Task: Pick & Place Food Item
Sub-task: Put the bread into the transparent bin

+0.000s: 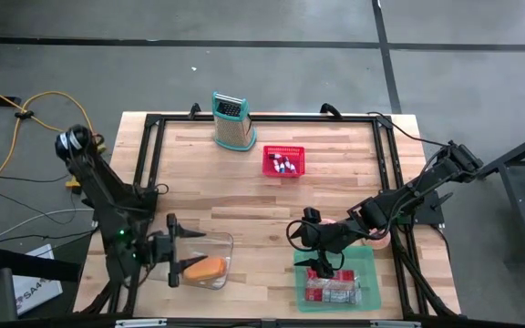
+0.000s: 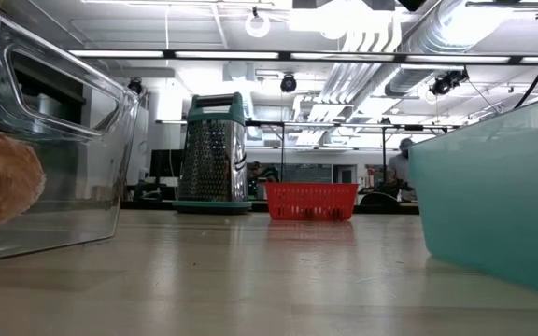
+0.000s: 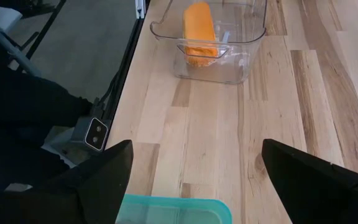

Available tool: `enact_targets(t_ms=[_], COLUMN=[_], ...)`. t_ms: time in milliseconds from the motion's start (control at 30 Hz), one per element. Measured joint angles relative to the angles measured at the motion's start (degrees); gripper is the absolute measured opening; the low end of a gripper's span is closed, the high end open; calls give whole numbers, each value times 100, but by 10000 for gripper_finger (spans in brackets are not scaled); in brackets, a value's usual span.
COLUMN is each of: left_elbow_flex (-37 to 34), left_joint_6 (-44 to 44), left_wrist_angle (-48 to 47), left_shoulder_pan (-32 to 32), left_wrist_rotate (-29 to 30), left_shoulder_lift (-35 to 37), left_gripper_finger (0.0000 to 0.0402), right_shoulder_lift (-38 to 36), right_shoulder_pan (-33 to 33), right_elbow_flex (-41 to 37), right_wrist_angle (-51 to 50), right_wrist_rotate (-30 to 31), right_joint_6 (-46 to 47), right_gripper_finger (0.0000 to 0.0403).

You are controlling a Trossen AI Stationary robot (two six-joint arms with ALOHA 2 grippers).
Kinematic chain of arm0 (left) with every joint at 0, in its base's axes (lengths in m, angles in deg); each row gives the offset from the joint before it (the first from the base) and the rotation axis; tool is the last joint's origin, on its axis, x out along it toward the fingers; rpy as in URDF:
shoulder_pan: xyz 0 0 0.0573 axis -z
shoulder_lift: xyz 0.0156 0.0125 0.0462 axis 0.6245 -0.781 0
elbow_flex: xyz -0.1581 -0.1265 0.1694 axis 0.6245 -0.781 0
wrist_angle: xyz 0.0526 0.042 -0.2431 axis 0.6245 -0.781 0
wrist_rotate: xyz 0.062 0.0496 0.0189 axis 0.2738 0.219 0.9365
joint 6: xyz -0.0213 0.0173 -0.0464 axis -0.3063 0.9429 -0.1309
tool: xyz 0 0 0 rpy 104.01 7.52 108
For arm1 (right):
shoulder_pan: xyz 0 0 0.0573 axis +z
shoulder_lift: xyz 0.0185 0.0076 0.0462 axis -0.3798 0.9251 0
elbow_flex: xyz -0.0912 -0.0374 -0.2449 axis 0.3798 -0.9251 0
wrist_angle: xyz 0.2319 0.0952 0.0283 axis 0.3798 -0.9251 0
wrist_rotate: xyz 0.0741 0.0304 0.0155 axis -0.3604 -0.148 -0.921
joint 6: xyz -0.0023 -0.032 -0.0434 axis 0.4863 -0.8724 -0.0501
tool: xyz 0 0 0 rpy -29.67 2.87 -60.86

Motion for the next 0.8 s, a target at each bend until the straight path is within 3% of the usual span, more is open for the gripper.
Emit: enact_targets(t_ms=[133, 367, 533, 800], left_elbow_flex=[0, 0, 0, 0], left_joint_6=[522, 614, 793, 1423], left_wrist_angle=[33, 17, 4, -469], left_shoulder_pan=[-47, -71, -493, -1950], left_wrist_rotate=[-8, -103, -353, -2189], left_shoulder_lift=[226, 268, 316, 653], left_gripper_finger=[262, 262, 262, 262], right_shoulder_lift=[0, 0, 0, 0], right_shoulder_pan=[0, 0, 0, 0], right_elbow_flex=[0, 0, 0, 0], right_wrist_angle=[0, -2, 0, 0], right_wrist_rotate=[1, 0, 0, 0], right_joint_6=[0, 0, -1, -1], right_gripper_finger=[346, 346, 346, 346])
